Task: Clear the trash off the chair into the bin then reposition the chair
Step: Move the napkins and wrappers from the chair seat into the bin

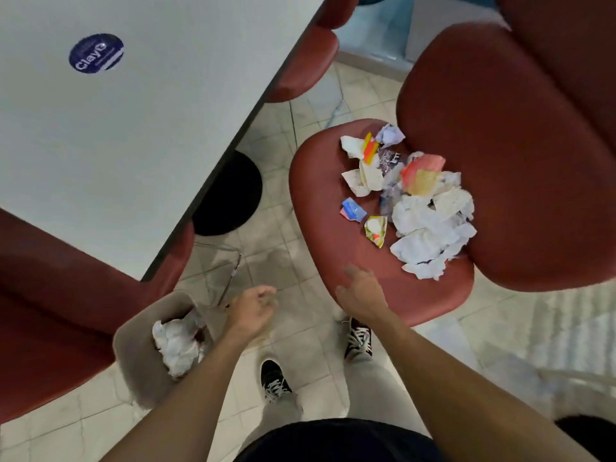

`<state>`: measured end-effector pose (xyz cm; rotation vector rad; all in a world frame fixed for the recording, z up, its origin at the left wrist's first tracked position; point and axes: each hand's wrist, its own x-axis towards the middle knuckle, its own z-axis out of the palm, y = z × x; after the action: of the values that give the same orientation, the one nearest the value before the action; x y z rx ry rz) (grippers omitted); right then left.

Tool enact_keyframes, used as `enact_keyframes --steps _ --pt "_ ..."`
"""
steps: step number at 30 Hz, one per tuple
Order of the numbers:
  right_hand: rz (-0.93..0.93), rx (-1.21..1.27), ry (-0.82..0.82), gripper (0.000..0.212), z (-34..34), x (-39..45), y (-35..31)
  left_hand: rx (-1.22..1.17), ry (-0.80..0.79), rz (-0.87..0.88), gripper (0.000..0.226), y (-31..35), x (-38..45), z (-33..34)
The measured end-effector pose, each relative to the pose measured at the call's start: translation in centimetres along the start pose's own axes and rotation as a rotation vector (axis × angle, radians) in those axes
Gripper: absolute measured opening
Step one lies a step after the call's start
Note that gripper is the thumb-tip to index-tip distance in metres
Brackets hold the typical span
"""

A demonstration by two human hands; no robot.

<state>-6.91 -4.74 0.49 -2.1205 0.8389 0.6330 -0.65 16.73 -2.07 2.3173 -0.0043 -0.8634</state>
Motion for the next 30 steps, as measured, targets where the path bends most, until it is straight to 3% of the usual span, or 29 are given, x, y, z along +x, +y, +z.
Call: enact_keyframes --steps 8,16,21,26,30 --pt "0.133 0.075 0.076 0.052 -7.9 4.3 9.1 0.149 -0.128 0.102 0.026 10.4 5.4 8.5" --pt "0.18 0.136 0.099 0.051 -11.9 9.7 14.3 0.233 -0.169 0.16 0.026 17.6 11.4 15.4" --pt "0.137 0.128 0.064 0.052 -12.3 13.3 16.1 0.267 -0.168 0.154 0.03 19.4 14.5 18.2" --pt "0.101 -0.067 0.009 0.052 -12.0 17.3 17.5 0.34 -0.113 0.264 0.044 19.7 17.8 21.0" --pt "0.132 -0.168 -0.066 0.065 -11.0 19.5 18.6 0.385 -0.107 0.248 0.053 19.3 20.2 22.9"
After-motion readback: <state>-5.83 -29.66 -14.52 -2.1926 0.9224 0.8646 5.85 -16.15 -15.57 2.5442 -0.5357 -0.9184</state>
